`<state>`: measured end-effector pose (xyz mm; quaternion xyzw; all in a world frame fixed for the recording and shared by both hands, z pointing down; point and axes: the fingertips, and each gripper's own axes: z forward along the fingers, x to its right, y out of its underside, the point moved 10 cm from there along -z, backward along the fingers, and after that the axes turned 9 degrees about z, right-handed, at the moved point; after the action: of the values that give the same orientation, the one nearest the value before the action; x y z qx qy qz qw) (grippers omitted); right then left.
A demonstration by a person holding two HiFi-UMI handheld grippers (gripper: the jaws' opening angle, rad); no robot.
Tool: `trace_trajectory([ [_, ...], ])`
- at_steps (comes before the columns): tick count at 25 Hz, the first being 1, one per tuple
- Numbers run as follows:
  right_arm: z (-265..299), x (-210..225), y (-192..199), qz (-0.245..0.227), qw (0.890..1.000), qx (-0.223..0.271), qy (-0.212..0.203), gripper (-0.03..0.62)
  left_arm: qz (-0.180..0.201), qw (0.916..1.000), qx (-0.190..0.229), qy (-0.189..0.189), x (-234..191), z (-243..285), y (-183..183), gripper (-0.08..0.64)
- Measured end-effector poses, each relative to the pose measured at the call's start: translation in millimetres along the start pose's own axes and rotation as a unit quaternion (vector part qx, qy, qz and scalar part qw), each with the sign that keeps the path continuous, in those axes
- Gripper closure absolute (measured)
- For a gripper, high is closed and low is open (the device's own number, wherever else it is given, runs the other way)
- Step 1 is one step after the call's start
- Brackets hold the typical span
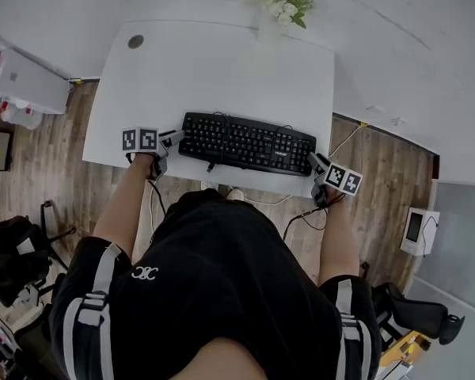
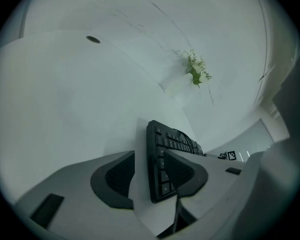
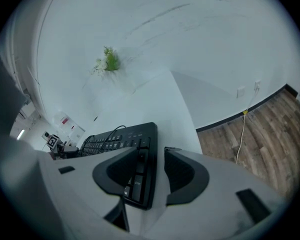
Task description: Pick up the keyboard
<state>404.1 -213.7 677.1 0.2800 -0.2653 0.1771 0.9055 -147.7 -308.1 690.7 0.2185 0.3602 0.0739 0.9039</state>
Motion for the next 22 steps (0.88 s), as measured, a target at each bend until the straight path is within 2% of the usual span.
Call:
trace_trajectory([
  [11,3,5,-3,0.03,0.996,-0.053,-0.068,0.434,0.019,0.9981,-0.045,0.036,6,14,-7,0.363],
  [15,3,9,-6,0.042,0.993,-0.071,-0.082,0.439,0.032,0.9953,-0.076,0.051,9,20,-12,0.375],
  [18,5,8,-9,0.037,0.992,-0.093,-0.074,0.464,0.014,0.9942,-0.087,0.062,4,20,-13,0.408],
  [22,8,6,-13,0.035,0.991,-0.114,-0.052,0.474,-0.027,0.9945,-0.073,0.07,0,21,-12,0.426],
])
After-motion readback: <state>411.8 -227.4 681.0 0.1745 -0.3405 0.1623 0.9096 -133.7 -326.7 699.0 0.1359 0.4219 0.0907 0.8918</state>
